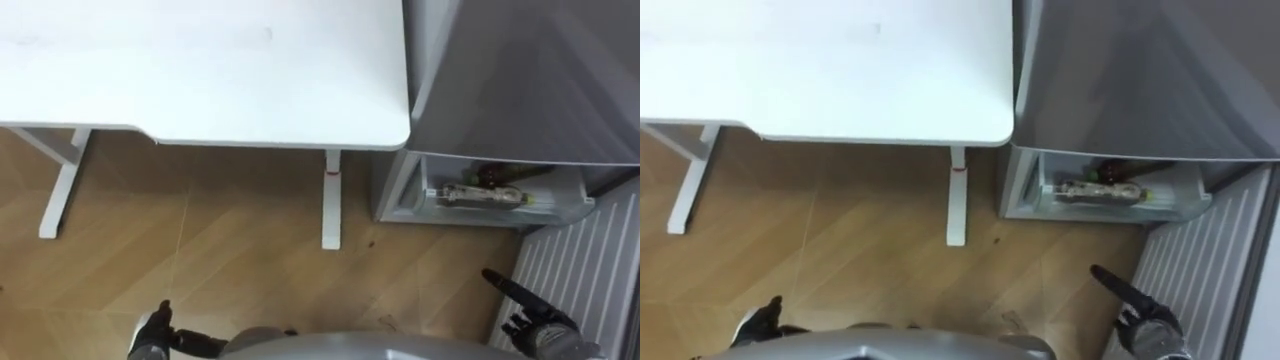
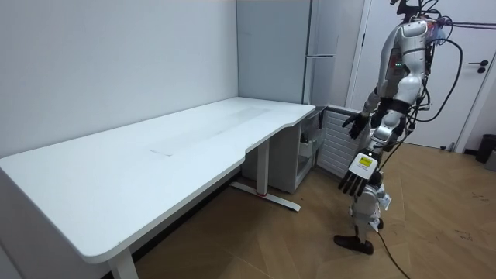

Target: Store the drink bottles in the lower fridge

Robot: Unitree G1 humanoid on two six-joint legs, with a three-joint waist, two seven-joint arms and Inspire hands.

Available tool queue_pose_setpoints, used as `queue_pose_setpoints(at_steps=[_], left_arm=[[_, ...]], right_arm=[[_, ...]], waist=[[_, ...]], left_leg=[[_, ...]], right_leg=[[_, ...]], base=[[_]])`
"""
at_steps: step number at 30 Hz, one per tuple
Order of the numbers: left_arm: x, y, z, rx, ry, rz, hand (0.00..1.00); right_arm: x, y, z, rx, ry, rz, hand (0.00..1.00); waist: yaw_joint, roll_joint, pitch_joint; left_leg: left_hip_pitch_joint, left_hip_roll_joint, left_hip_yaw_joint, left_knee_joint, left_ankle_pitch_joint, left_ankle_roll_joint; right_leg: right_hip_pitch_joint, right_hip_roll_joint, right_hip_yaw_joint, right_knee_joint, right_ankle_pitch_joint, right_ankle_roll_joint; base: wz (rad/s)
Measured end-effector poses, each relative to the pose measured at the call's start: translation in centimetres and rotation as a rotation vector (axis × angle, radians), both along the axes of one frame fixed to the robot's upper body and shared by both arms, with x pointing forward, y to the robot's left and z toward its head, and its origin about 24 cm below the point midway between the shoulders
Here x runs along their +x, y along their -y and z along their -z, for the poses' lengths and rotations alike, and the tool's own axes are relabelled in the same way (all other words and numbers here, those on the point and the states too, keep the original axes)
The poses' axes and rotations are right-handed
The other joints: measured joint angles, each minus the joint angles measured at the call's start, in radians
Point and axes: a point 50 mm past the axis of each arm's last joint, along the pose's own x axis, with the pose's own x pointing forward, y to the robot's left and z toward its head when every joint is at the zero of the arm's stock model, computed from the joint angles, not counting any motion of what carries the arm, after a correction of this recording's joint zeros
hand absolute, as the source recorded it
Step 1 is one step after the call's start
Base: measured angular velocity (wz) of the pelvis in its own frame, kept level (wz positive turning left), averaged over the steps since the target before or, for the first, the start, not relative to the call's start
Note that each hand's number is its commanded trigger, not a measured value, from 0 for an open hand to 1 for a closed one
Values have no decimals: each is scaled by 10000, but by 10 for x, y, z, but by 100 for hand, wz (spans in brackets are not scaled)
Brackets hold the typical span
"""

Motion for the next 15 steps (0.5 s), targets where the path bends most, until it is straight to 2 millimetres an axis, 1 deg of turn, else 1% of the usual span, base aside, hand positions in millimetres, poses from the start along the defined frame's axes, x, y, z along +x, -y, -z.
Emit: queue_pose_setpoints(at_steps=[3, 7, 8, 9, 11, 12, 15], left_arm=[[0, 3, 1, -98, 46, -177, 0], [-6, 7, 3, -208, -94, -270, 0], [-9, 7, 3, -195, -169, -301, 0], [-11, 7, 3, -196, -189, -309, 0], [-18, 6, 4, -285, -287, -690, 0], [-20, 6, 4, -295, -324, -700, 0], [-21, 7, 4, -436, -347, -752, 0]], right_arm=[[-2, -6, 2, 188, -12, -106, 0], [-16, -13, 7, 485, -187, -13, 0], [-20, -14, 8, 542, -278, 32, 0], [-23, -15, 8, 575, -329, 70, 0], [-34, -19, 11, 698, -566, 190, 0], [-36, -20, 11, 733, -621, 211, 0], [-42, -23, 13, 937, -791, 284, 0]], waist=[[-73, 8, -23], [-66, 33, -51], [-78, 8, -39], [-80, 0, -57], [-75, 66, -94], [-76, 70, -116], [-83, 123, -105]], left_leg=[[134, 0, 25, 8, -70, 1], [367, 0, 57, 30, -169, -7], [471, 2, 96, 24, -201, -16], [514, 3, 110, 24, -218, -15], [649, 2, 137, 29, -292, -17], [665, 2, 142, 29, -295, -19], [696, 2, 147, 28, -298, -17]], right_leg=[[123, -3, 17, -10, -25, 15], [355, -8, 35, -21, -72, 29], [446, -8, 84, -39, -91, 33], [479, -8, 109, -40, -107, 32], [608, -8, 203, -51, -148, 51], [617, -8, 208, -48, -149, 51], [638, -8, 207, -41, -151, 51]], base=[[-3], [-2], [-10], [-11], [-7], [-4], [0]])
